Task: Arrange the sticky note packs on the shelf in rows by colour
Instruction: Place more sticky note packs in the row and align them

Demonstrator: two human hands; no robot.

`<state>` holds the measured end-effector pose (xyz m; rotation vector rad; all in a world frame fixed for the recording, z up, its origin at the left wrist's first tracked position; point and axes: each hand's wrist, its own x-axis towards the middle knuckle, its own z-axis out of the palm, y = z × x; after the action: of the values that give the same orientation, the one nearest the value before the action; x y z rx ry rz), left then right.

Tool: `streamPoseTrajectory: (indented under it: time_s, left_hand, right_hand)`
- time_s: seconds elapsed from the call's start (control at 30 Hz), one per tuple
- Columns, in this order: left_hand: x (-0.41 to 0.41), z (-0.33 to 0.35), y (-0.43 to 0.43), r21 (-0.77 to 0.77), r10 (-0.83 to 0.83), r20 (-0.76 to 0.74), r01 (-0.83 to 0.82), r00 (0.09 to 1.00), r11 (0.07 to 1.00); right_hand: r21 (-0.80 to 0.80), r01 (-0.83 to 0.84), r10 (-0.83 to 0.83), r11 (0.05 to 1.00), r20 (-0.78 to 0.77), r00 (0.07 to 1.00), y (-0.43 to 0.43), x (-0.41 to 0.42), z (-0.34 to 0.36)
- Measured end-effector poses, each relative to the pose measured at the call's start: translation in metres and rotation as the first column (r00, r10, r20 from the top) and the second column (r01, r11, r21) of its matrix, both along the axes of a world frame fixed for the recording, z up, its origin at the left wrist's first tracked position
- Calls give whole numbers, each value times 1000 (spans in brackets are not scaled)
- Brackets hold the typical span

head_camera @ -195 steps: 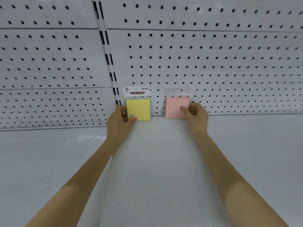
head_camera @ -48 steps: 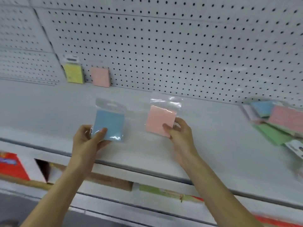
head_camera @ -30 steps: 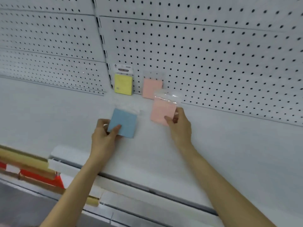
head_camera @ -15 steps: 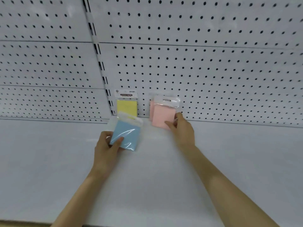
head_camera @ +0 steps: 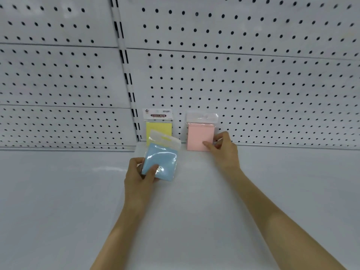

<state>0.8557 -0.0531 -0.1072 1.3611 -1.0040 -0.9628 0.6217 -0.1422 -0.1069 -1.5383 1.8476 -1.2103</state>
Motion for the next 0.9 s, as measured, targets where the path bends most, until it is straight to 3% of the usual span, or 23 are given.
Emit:
streamPoseTrajectory:
  time_s: [0.23,0.33,0.43,0.6,0.8,0.9]
  left_hand:
    - [-3,3,1,-59,-57,-143,48,988,997]
    - [-9,9,1,-89,-89,-200,72,976,993]
    - [-22,12,-6,-114,-132,-205,110,970,987]
    - [-59,16,-20,-115,-221,-245,198,944,973]
    - [-101,12,-29,-132,-348,-201,327,916,936]
    - [-110,8,-33,-138,-367,-51,357,929,924]
  right_hand:
    - [-28,58,-54,998,119,991,6,0,5]
    - [-55,138,-112,989,337,935,18,-1,11]
    - [-14,42,-28,999,532,846,36,0,20]
    - [-10,-239,208,971,526,825,61,0,25]
    - [-39,-223,207,974,551,808,72,-22,21]
    - [-31,-179,169,983,525,834,72,-42,19]
